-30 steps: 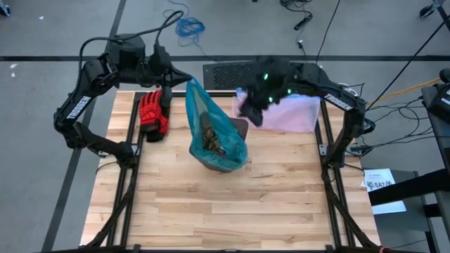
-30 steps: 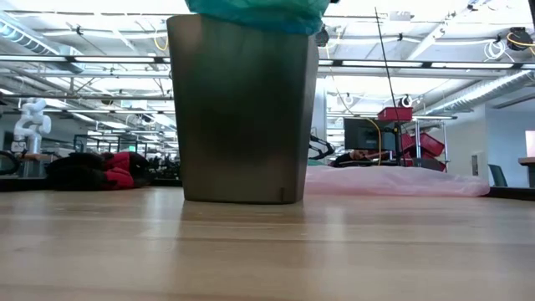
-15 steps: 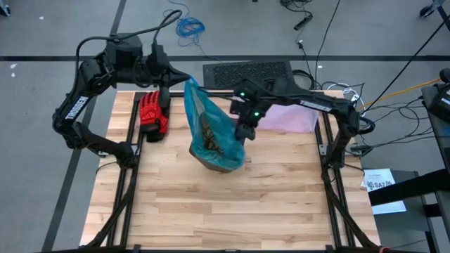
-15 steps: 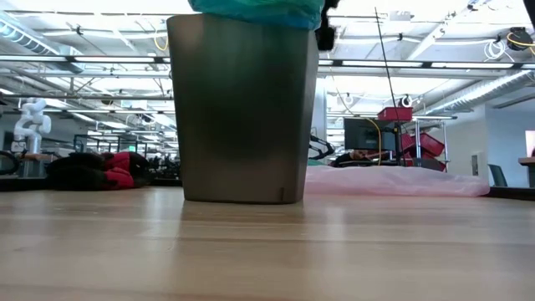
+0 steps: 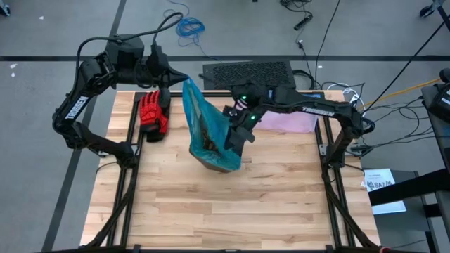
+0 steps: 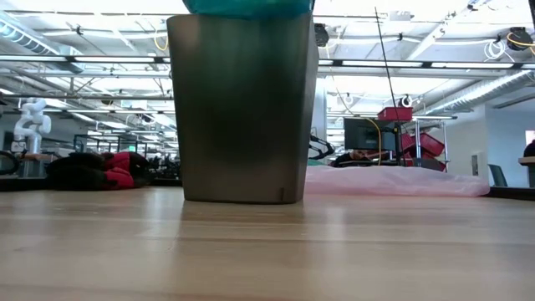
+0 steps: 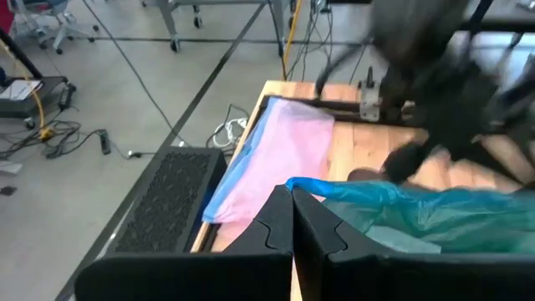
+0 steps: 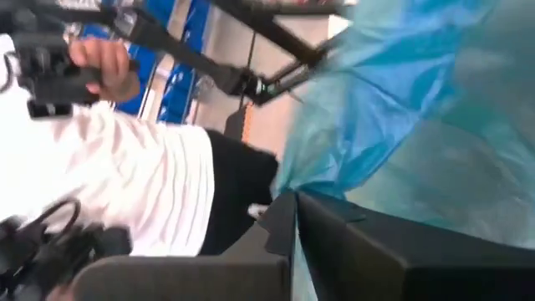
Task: Place trash/remove bag and relplace
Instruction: Remove the blue trash bag from the black trash bin
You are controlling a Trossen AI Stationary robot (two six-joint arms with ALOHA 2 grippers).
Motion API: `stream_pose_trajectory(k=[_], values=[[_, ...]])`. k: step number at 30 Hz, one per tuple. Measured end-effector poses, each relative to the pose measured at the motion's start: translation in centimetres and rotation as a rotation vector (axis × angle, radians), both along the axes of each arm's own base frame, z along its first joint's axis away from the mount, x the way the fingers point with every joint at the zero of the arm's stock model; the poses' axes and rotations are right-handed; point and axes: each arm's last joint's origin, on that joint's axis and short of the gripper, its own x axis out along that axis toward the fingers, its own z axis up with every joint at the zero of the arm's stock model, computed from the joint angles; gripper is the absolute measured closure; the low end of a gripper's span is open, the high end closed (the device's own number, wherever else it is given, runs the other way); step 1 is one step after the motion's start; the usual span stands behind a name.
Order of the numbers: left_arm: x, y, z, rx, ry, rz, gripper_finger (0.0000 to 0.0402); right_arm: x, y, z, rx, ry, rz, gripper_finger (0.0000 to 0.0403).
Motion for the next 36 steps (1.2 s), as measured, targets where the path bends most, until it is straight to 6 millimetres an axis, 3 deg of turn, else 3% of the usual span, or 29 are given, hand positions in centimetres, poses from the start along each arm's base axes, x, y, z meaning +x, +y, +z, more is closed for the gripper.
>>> stream_pose_trajectory(k=[9,12,16,21,29,36], values=[[-0.1,0.0,-0.1,0.006,0.02,0.006,0.0402,-3.6,1.6,8.9,-0.213,-0.104,-0.33,0.0403],[-0.1,0.0,-0.1,0.013,0.024,0.023,0.0402,-4.8,1.7,10.3,-0.304,-0.076,-0.442,0.0403],[-0.1,0.1,-0.2,0.015,0.025,0.028,0.0402,-5.8,1.2,8.9,-0.379,0.111,-0.487,0.0393],[-0.2,0.0,-0.1,0.016,0.022,0.028,0.0402,-4.8,-0.5,6.9,-0.378,0.212,-0.408,0.0326],[-1.4,-0.8,0.5,0.034,-0.008,0.028,0.0402,-2.8,-5.6,4.2,-0.282,0.157,-0.224,0.0206],[-2.0,-1.1,0.7,0.042,-0.021,0.028,0.0402,0.1,-6.7,2.1,-0.074,0.0,0.023,0.0191]])
